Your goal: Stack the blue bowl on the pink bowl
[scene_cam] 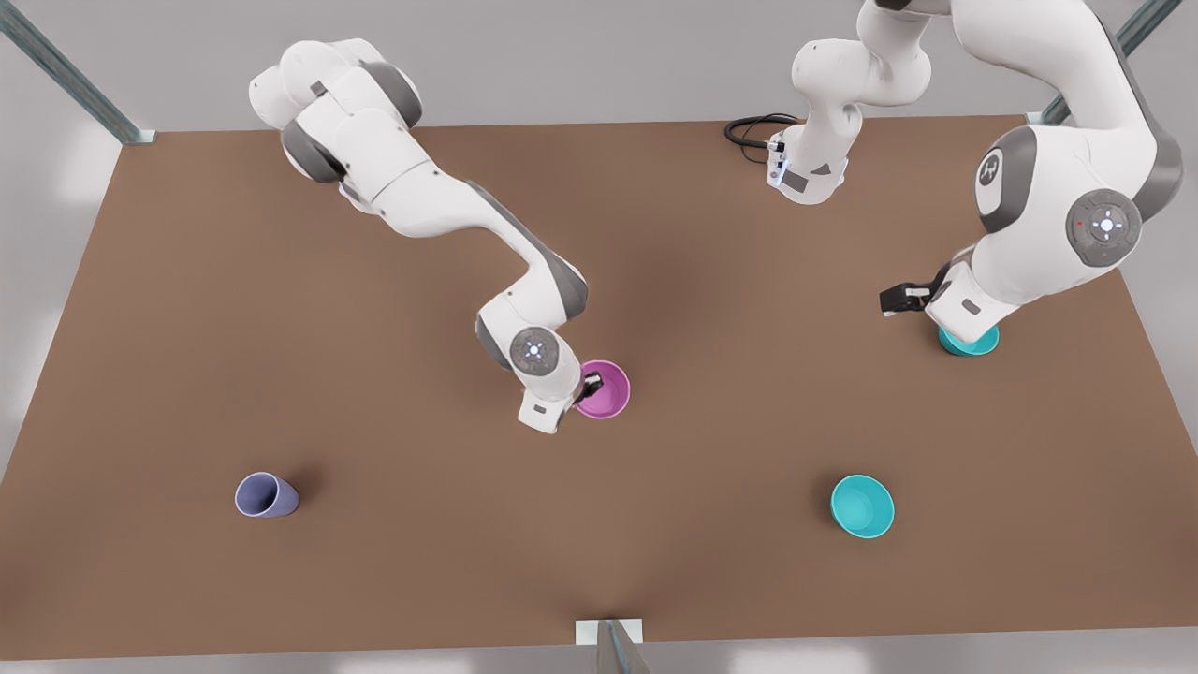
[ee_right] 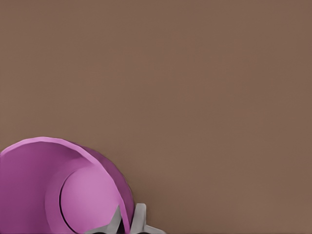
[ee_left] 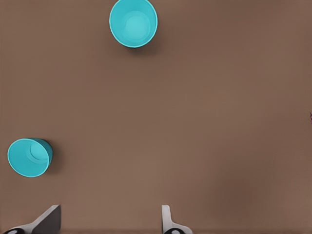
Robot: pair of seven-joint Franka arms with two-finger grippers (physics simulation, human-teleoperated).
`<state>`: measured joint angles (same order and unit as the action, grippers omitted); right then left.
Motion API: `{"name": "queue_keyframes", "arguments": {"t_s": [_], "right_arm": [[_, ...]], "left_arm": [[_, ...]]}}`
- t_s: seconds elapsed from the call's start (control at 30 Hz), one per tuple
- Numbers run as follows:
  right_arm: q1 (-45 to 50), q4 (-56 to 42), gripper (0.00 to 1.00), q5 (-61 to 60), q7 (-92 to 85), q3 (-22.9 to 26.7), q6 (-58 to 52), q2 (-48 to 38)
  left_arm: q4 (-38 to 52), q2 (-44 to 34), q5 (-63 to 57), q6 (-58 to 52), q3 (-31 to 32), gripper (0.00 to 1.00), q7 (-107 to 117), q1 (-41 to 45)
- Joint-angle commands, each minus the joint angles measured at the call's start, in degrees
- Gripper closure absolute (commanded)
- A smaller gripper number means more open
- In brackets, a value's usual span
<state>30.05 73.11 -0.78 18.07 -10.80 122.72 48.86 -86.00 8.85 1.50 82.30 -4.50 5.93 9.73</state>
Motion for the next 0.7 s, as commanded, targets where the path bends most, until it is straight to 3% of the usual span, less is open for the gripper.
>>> {"name": "queue_keyframes", "arguments": {"t_s": [0.0,0.07,0.13,0.17,0.2,0.23,0.33,0.43,0.53,0.6,0.67], "right_arm": [[0.4,-0.1,0.79,1.1,32.5,0.0,7.6,1.3],[0.5,-0.1,0.79,1.1,32.5,0.0,8.6,1.8],[0.5,-0.1,0.79,1.1,32.5,0.0,10.3,2.6],[0.5,-0.1,0.52,1.1,32.5,0.0,11.0,2.9],[0.7,-0.1,0.11,1.2,32.5,0.0,11.8,3.1],[0.8,0.0,0.00,1.2,32.5,0.1,12.2,3.2],[0.4,0.0,0.00,1.1,32.3,0.3,12.2,1.1],[-6.6,0.5,0.00,1.0,30.4,0.4,8.9,-6.5],[-19.5,3.7,0.00,5.1,-7.4,2.8,-15.3,-14.0],[-30.7,8.4,0.00,8.1,-26.5,3.4,-20.7,-22.6],[-37.0,7.7,0.00,7.9,-31.6,3.3,-26.2,-28.6]], "left_arm": [[0.0,0.5,-0.1,0.4,-0.1,0.00,-0.4,-0.4],[-2.1,3.6,-0.1,5.0,-1.4,0.00,-6.8,-2.9],[-5.9,5.6,-0.1,12.3,-6.5,0.00,-19.3,-4.2],[-7.5,6.7,-0.1,14.5,-8.9,0.00,-21.9,-5.1],[-7.9,7.8,-0.3,16.2,-10.1,0.00,-24.8,-6.0],[-7.9,8.3,-0.2,17.5,-12.2,0.00,-29.8,-6.7],[-8.0,12.2,1.0,24.1,-13.1,0.00,-44.5,-14.7],[-16.7,13.5,4.6,34.4,-13.4,0.00,-53.0,-16.7],[-23.1,13.4,8.3,37.7,-21.0,0.00,-73.5,-16.9],[-25.6,14.2,8.3,42.4,-21.8,0.00,-76.7,-18.1],[-27.5,15.5,11.5,45.8,-22.0,0.00,-82.3,-19.4]]}}
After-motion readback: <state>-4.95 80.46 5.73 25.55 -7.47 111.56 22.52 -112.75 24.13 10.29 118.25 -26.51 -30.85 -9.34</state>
